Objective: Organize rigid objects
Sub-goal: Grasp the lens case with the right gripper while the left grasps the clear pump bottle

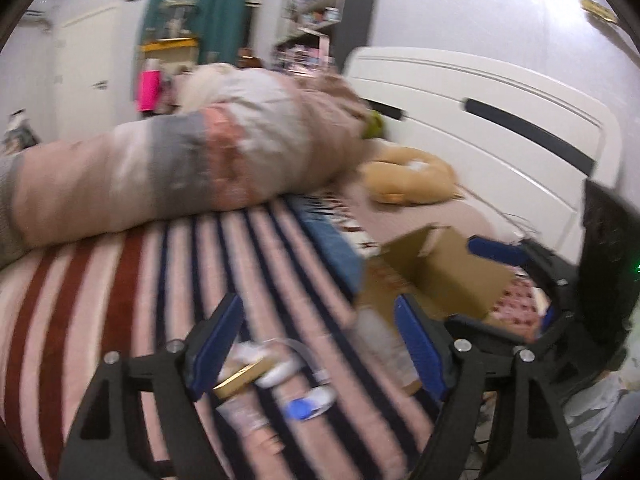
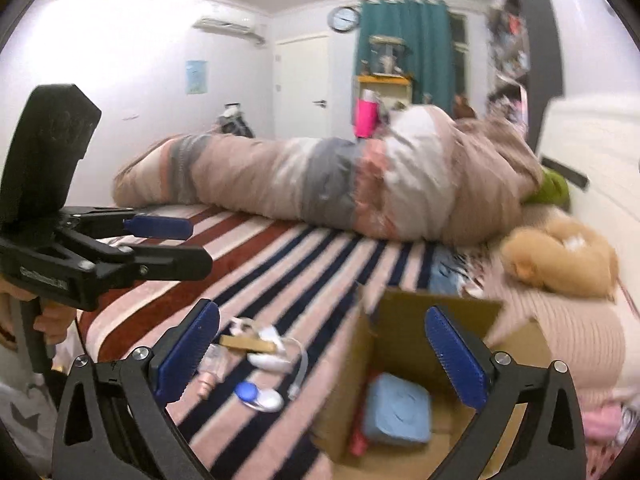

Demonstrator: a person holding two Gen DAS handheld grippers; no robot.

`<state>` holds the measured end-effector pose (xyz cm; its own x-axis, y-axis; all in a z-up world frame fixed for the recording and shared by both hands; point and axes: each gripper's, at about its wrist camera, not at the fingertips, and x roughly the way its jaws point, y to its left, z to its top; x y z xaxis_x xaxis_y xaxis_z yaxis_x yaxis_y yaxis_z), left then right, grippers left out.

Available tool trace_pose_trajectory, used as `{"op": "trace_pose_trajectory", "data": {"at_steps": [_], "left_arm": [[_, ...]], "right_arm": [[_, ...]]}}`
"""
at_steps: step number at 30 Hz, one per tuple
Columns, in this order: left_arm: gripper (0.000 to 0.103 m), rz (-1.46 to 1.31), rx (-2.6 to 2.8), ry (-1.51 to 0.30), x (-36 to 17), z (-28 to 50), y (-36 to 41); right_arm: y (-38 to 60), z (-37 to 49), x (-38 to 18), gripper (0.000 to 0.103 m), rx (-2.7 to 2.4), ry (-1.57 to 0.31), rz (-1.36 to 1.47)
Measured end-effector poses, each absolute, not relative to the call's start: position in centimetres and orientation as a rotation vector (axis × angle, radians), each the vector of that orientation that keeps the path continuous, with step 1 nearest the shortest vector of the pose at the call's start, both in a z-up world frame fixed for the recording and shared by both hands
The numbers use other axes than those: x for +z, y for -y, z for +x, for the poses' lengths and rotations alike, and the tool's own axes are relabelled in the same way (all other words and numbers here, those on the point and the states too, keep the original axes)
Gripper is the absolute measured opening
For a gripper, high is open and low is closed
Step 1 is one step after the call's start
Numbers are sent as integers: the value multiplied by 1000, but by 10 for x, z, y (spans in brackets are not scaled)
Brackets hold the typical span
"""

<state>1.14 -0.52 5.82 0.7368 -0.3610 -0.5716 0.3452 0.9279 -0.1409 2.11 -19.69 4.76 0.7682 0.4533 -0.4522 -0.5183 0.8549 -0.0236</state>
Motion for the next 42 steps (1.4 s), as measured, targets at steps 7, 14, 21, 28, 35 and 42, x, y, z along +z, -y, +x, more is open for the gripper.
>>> {"op": "trace_pose_trajectory", "data": {"at_steps": [7,14,21,28,35,42], "left_arm": [[77,-96,-243,-679,11,1,-62],[77,-154,-190,-755,-46,5,-90],[77,-222,-212,-866,-103,21,-80],[76,-292,-258,-946,-138,35,-49],[39,-219,-171,-950,-153,43,-26],[31,-208,-171,-956,-146,25,-43]], "right_arm": [[115,25,26,103,717,-572,-194],[86,35,-48,102,675,-733,-194],[99,61,-135,84,496,-884,-175],[108,72,-149,59,472,-882,-141],[125,55,-144,59,484,-866,-167],[132,47,-150,59,492,-863,-165]]}}
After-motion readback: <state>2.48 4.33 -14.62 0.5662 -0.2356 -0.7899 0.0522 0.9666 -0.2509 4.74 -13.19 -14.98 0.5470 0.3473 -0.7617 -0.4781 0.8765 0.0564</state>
